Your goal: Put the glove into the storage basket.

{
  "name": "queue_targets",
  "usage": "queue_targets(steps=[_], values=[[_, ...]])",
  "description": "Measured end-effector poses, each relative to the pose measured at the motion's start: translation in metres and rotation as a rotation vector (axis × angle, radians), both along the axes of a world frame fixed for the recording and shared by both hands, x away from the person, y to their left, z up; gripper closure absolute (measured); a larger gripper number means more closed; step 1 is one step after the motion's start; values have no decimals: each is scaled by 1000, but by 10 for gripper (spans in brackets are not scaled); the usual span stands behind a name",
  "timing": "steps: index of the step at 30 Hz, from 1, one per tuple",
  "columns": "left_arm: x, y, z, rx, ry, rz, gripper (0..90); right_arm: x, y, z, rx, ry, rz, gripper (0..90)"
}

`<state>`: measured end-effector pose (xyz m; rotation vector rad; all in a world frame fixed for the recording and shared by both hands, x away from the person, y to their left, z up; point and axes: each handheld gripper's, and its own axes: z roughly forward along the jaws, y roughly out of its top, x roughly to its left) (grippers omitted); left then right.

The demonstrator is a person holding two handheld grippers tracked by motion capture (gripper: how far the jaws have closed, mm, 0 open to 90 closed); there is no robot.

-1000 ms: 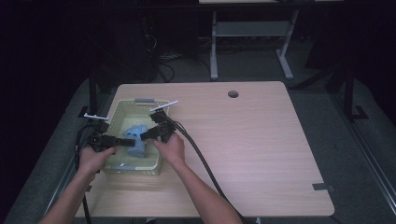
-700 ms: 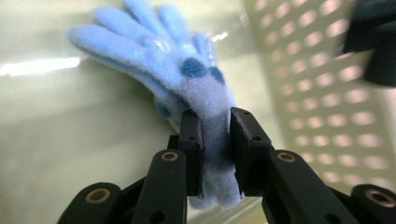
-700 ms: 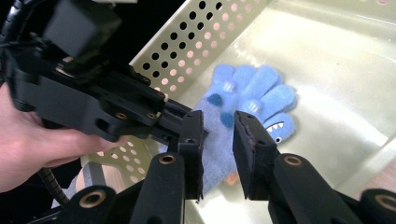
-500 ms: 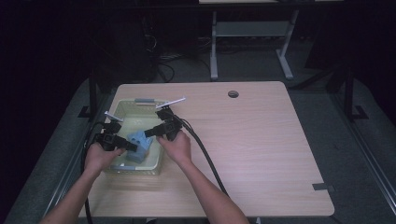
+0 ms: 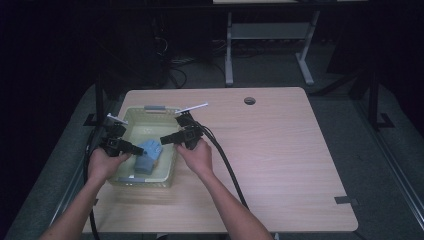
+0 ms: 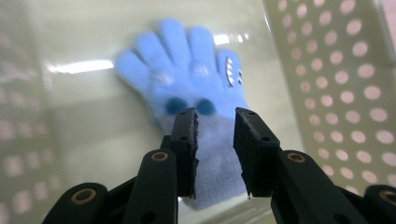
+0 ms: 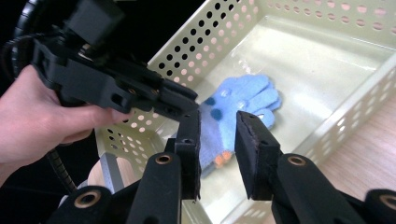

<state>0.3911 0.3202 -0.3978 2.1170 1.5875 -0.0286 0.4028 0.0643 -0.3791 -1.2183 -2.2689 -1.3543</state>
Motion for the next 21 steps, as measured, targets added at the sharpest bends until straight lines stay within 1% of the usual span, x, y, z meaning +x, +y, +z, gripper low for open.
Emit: queue_targets(steps=[1,2,4,5,7,8,10,13,15,17,21], values=[[1,-2,-2,16,10,1,690,0,-2,1,-1,-3,1,711],[2,-4,-5,21,20,2,687,-1,-3,1,5,-3,-2,711],[4,-8,-9,47,41,8,680,-1,-6,2,6,-13,-3,710],[5,-8,-10,58,42,4,674,-1,-8,2,11,-8,-5,707],[5,-9,-11,58,39,6,669,-2,-10,2,16,-8,2,702],[6,-9,-11,58,41,8,669,-2,-12,1,11,-23,7,699],[6,-10,-12,57,46,13,668,-2,-16,0,9,-12,3,697],[7,-9,-15,70,66,7,669,-3,-19,-1,11,-24,0,697],[8,-9,-18,72,80,6,662,-4,-21,0,14,-14,-6,695],[8,-9,-20,75,79,8,661,-4,-24,1,22,-11,-14,694],[8,-9,-19,61,80,8,652,-4,-26,2,28,-10,-17,690]])
